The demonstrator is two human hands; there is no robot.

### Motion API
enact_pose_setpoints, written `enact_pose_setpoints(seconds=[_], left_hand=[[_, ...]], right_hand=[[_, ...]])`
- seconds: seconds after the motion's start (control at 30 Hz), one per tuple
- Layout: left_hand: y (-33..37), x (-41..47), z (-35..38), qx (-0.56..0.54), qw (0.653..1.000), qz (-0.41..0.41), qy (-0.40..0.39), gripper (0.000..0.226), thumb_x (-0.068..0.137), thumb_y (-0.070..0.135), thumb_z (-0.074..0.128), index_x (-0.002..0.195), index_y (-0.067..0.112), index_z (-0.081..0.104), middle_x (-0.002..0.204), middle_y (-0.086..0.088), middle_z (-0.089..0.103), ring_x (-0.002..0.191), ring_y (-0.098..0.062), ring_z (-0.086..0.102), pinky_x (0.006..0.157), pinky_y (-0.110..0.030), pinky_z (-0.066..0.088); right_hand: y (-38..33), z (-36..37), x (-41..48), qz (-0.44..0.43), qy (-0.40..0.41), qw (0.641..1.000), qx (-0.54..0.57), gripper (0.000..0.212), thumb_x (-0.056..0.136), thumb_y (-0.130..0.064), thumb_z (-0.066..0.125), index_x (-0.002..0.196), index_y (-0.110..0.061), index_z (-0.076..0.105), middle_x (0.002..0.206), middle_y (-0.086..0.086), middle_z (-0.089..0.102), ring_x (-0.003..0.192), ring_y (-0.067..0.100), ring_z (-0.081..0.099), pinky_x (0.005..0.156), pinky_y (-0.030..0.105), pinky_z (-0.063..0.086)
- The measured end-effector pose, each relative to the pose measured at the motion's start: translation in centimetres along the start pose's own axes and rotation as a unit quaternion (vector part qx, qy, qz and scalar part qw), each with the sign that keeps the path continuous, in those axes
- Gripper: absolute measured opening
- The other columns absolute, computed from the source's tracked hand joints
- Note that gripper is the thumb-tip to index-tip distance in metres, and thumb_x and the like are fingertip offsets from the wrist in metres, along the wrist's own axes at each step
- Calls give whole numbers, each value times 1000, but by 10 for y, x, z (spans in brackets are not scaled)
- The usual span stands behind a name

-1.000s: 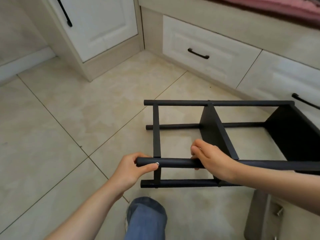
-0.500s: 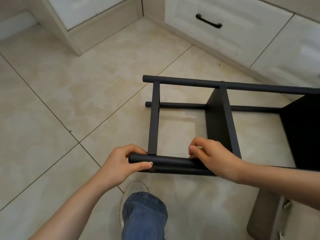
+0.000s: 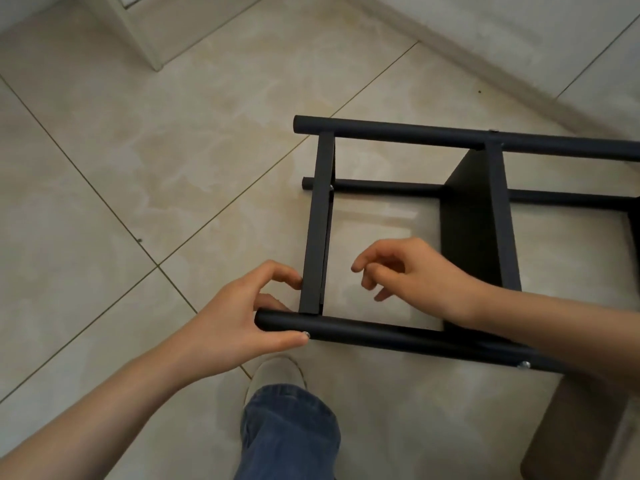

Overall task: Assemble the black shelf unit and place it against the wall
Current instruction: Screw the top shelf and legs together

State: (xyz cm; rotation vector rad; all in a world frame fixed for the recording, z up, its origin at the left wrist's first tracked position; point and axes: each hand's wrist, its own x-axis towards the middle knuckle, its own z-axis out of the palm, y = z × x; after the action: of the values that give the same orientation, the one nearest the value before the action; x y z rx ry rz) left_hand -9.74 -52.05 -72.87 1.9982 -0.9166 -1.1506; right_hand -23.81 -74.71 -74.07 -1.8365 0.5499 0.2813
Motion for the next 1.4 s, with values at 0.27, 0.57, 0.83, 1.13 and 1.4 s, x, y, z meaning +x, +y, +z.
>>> enact_pose_setpoints(seconds=[0.27, 0.57, 0.83, 1.13, 1.4], left_hand=[[-2, 1, 1, 216, 973, 72, -35, 33, 76, 73, 46, 90, 45, 40, 76, 12, 58, 80, -7, 54, 63, -19, 43], [-5, 12, -3, 270, 955, 82, -91, 29, 75, 79, 39, 89, 56, 28, 69, 12, 46, 80, 4, 47, 63, -14, 39], [-6, 13, -2, 263, 957, 87, -91, 27, 75, 79, 41, 91, 65, 25, 74, 16, 45, 87, 10, 44, 67, -10, 37], [-14, 10, 3, 269, 945, 187, 13, 35, 92, 68, 49, 95, 33, 44, 63, 17, 48, 64, 0, 49, 102, -5, 28], [-30, 5, 7, 319, 930, 181, 38, 52, 94, 73, 37, 103, 26, 57, 66, 12, 57, 64, -6, 56, 116, -34, 26]], right_hand=[[-17, -22, 29, -115, 71, 985, -112, 16, 99, -26, 53, 105, -28, 67, 81, -13, 67, 83, -5, 63, 72, 10, 52], [-44, -53, 92, -219, 208, 919, -253, 26, 104, -25, 44, 98, -12, 65, 108, -2, 52, 105, 15, 44, 86, 21, 33], [-72, -62, 152, -139, 184, 940, -253, 33, 106, -23, 27, 94, -9, 54, 93, 8, 58, 88, 31, 51, 85, 43, 41], [-77, -65, 166, -108, 147, 953, -242, 29, 102, -23, 29, 91, -15, 54, 107, 10, 66, 99, 32, 56, 85, 40, 42], [-74, -61, 165, -114, 138, 945, -272, 29, 103, -24, 29, 86, -19, 52, 73, -7, 49, 68, 14, 43, 71, 32, 26]])
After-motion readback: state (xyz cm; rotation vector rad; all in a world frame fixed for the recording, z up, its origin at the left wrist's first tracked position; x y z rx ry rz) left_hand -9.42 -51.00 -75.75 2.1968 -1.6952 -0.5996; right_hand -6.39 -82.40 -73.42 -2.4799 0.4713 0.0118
